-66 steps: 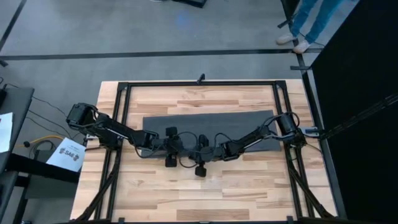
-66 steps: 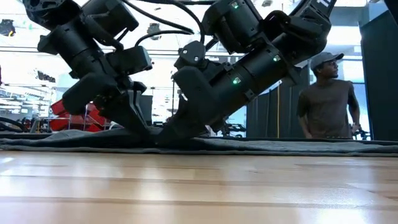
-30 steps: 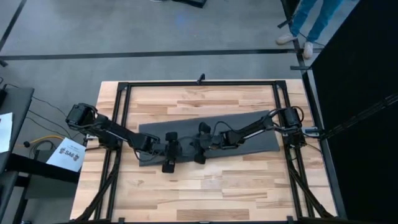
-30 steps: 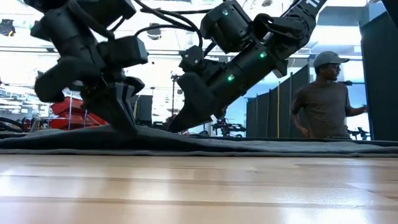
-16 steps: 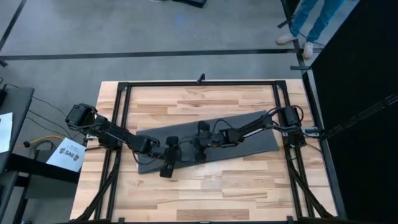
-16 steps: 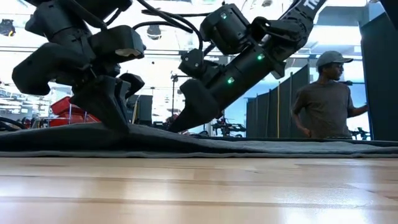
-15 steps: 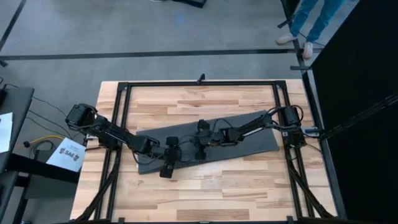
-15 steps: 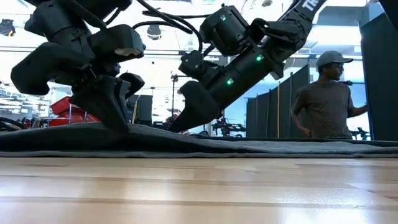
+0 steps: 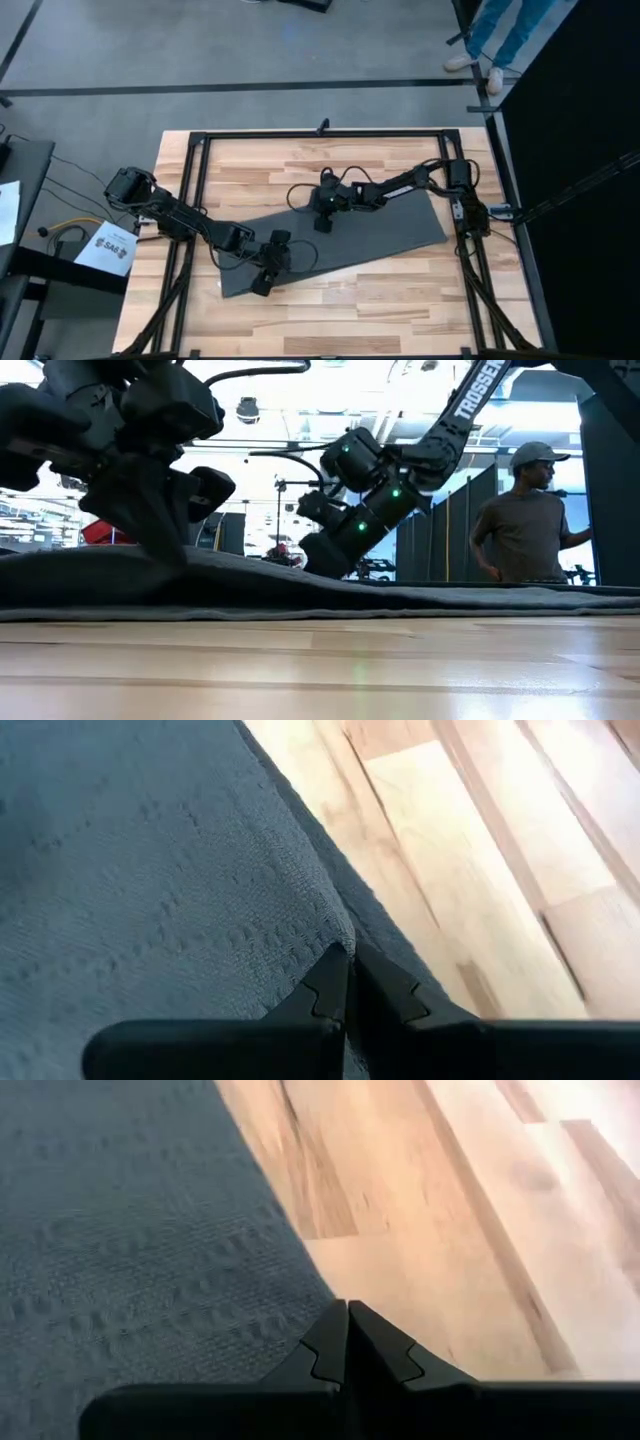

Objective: Roll towel
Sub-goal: Roll the gray towel

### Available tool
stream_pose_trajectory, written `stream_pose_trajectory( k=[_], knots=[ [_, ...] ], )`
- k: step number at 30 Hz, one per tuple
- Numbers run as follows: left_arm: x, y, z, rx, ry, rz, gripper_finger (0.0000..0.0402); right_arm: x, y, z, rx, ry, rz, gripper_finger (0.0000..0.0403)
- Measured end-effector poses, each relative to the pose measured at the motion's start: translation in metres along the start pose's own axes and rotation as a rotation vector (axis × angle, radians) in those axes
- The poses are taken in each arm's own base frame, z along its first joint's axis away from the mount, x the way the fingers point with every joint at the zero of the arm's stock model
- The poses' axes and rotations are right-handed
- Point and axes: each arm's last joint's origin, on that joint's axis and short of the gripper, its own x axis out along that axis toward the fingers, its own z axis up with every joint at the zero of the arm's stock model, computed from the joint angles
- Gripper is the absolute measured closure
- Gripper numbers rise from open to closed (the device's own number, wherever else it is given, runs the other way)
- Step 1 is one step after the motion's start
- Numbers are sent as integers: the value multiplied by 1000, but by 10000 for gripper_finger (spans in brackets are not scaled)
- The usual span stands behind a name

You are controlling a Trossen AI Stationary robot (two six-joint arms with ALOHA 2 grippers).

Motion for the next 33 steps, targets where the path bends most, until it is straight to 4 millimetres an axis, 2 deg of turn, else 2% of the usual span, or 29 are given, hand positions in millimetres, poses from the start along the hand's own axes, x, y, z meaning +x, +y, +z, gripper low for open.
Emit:
stream_pose_trajectory(
  k=[11,18,22,28,33],
  knots=[
    [0,-2,5,-27,-55,-87,402,3,-5,-3,11,12,-13,403],
    [3,-3,-3,-62,-71,-135,400,4,-5,-5,10,21,-15,403],
    [4,0,-5,-102,-50,-136,374,4,-5,-5,9,23,-19,403],
    [4,4,-8,-153,-18,-131,309,4,-4,-5,7,25,-26,403],
    [-3,14,-21,-263,210,-36,280,4,-4,-6,6,25,-25,403]
  ],
)
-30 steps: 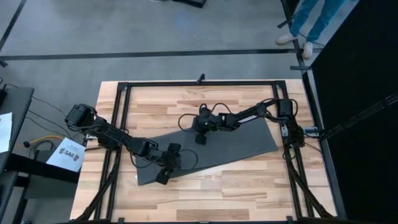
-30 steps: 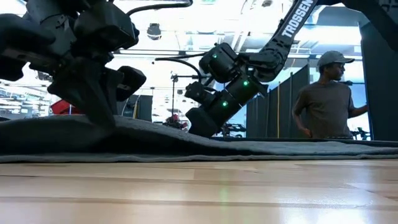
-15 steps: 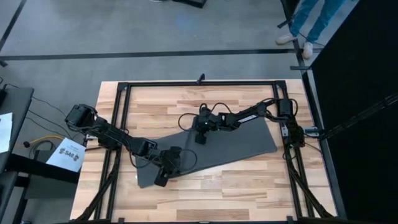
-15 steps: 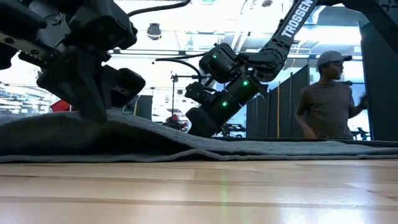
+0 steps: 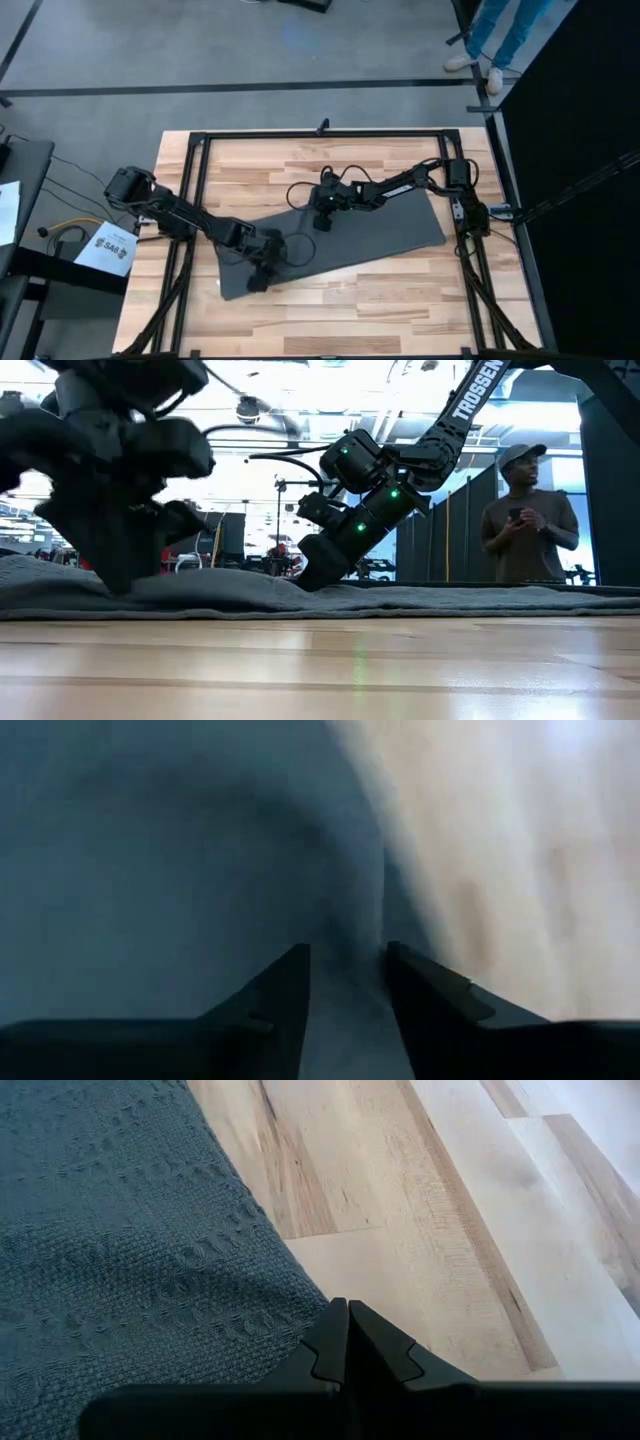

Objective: Roll towel
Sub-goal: Roll the gray towel

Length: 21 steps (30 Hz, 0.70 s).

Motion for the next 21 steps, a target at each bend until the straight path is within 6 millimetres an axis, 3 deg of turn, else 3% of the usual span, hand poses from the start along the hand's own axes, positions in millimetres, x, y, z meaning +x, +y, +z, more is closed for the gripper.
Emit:
stream_pose_trajectory(
  k=[4,10,17,21],
  knots=[
    [-4,8,-10,-54,90,143,281,-4,4,3,-35,-7,5,403],
    [-10,8,-11,-66,92,151,287,-27,6,21,-68,-48,20,403],
    [-47,2,-6,-98,-40,95,287,-49,13,32,-82,-41,42,403],
    [-69,9,-17,-135,-101,257,287,-68,39,36,-90,-7,100,403]
  ],
)
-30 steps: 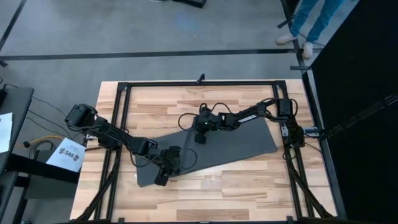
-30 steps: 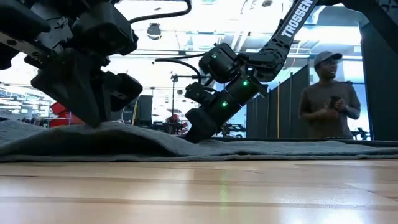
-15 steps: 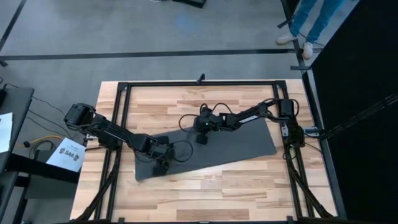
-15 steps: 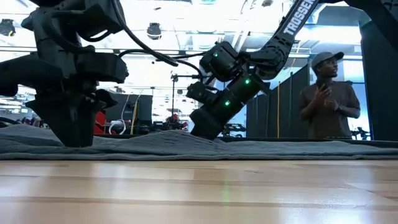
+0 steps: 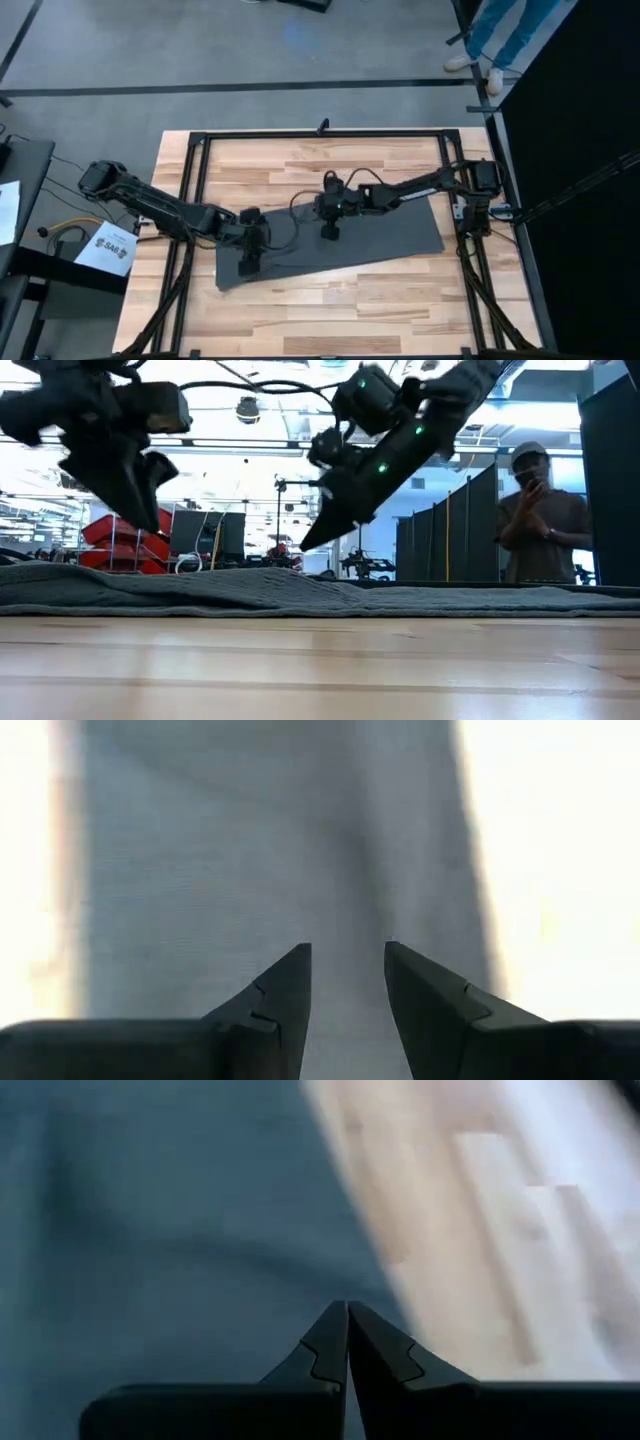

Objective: Roll towel
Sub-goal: Roll the gray towel

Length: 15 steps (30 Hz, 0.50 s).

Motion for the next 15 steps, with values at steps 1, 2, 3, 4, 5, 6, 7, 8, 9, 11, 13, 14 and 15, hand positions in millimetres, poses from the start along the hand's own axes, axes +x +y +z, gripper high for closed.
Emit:
stream_pose_trajectory(
  k=[1,2,3,4,5,6,7,8,9,11,13,14,15],
  knots=[
    [0,4,-6,-11,-4,41,287,-1,9,-3,-4,32,18,403],
    [2,8,-12,-25,4,60,287,-2,19,-7,-5,70,37,403],
    [6,11,-18,-46,7,68,287,-3,29,-12,-8,106,54,403],
    [11,14,-24,-70,11,73,287,-4,39,-15,-10,137,70,403],
    [16,16,-31,-89,17,78,287,-6,48,-17,-9,152,84,403],
    [21,18,-37,-104,19,79,287,-8,56,-19,-8,166,97,403],
    [26,20,-44,-116,29,82,287,-10,64,-22,-6,181,110,403],
    [30,22,-50,-129,42,90,287,-12,70,-26,-4,198,118,403],
    [33,24,-55,-141,57,99,287,-13,74,-30,1,218,123,403],
    [37,28,-63,-164,89,118,287,-14,78,-36,21,243,123,403],
    [38,31,-68,-185,98,128,287,-15,81,-41,45,270,118,403],
    [39,32,-69,-190,102,131,287,-16,81,-43,58,283,113,403],
    [39,32,-70,-195,103,133,287,-17,83,-45,69,299,110,403]
  ],
)
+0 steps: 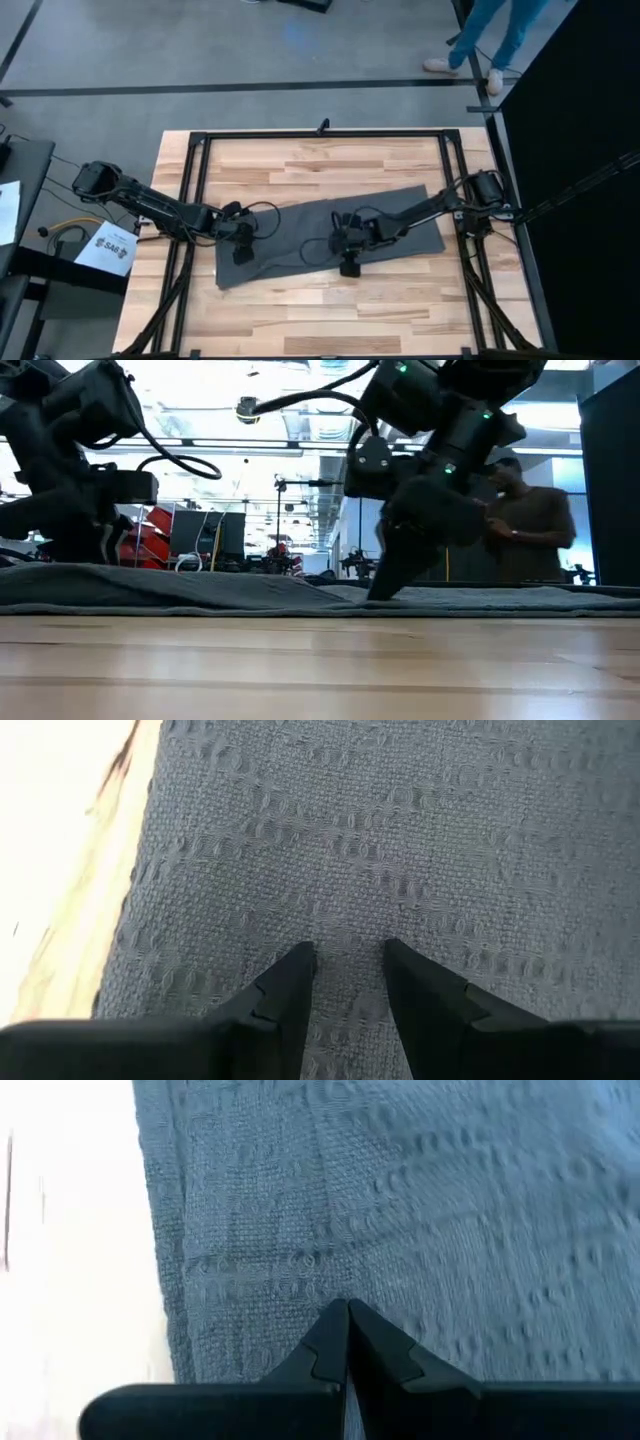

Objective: Roll towel
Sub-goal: Roll the gray towel

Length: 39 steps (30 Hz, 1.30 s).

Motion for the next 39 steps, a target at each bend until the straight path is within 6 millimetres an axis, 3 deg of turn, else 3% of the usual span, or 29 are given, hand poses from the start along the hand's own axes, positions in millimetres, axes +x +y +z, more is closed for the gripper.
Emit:
stream_pose_trajectory(
  k=[9,19,29,36,39],
  knots=[
    [-3,1,-1,-3,-3,-9,287,-6,23,-13,-15,47,14,403],
    [-11,2,-2,25,-6,-92,287,-24,28,-8,3,-2,62,403],
    [-12,0,-1,65,-1,-159,287,-5,40,-11,-12,-30,76,403],
    [-15,-2,1,65,14,-206,287,-39,37,-5,-16,-63,52,403],
    [-24,-5,11,56,-5,-216,287,-39,37,-9,-10,-25,39,403]
  ],
)
